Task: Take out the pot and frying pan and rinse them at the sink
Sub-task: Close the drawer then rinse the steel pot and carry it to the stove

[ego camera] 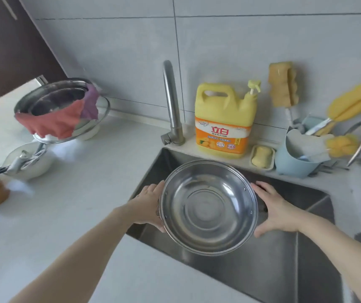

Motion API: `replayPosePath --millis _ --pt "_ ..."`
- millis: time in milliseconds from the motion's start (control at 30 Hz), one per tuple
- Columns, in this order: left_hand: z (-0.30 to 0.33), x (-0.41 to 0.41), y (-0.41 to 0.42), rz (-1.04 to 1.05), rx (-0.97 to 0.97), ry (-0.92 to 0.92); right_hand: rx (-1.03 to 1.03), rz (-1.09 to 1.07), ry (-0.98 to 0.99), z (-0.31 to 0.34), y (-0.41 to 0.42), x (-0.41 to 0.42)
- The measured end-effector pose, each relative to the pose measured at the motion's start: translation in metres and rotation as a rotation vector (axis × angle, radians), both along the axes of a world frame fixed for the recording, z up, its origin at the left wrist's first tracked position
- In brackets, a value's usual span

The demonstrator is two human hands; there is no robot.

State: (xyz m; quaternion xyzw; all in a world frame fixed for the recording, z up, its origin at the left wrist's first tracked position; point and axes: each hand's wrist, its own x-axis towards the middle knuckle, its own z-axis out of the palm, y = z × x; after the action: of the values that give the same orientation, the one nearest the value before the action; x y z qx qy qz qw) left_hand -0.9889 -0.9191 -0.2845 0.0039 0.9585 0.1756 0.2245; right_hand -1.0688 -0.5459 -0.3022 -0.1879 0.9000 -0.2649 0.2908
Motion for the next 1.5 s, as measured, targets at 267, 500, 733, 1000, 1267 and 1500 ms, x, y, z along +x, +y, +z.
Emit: replayPosePath --millis 267,500,733,1000,1267,1500 --pt "-0.116 -0.032 0.013 -0.088 -0.155 -0.15 -0.015 -0.119 -0.046 -0.108 0.008 0.006" --pt "-0.185 -0.034 0.003 -0.07 -0.31 -0.14 -0.073 -0.165 -0.13 -0.18 -0.01 0.005" --pt "-0.198 -0.052 -0.005 -0.052 -0.324 -0.28 -0.063 -0.161 -0.102 -0.196 -0.015 -0.009" --pt "-0.105 -0.106 0.009 0.491 -0.003 0.257 -0.035 -0.129 -0.08 -0.193 -0.013 -0.01" --pt "-0.034 -0.205 0.02 0.905 0.281 0.541 -0.035 -0.113 -0.064 -0.194 -0.013 -0.011" --pt "-0.041 -0.207 0.014 0.887 0.191 0.553 -0.047 -0.115 -0.078 -0.198 -0.011 -0.012"
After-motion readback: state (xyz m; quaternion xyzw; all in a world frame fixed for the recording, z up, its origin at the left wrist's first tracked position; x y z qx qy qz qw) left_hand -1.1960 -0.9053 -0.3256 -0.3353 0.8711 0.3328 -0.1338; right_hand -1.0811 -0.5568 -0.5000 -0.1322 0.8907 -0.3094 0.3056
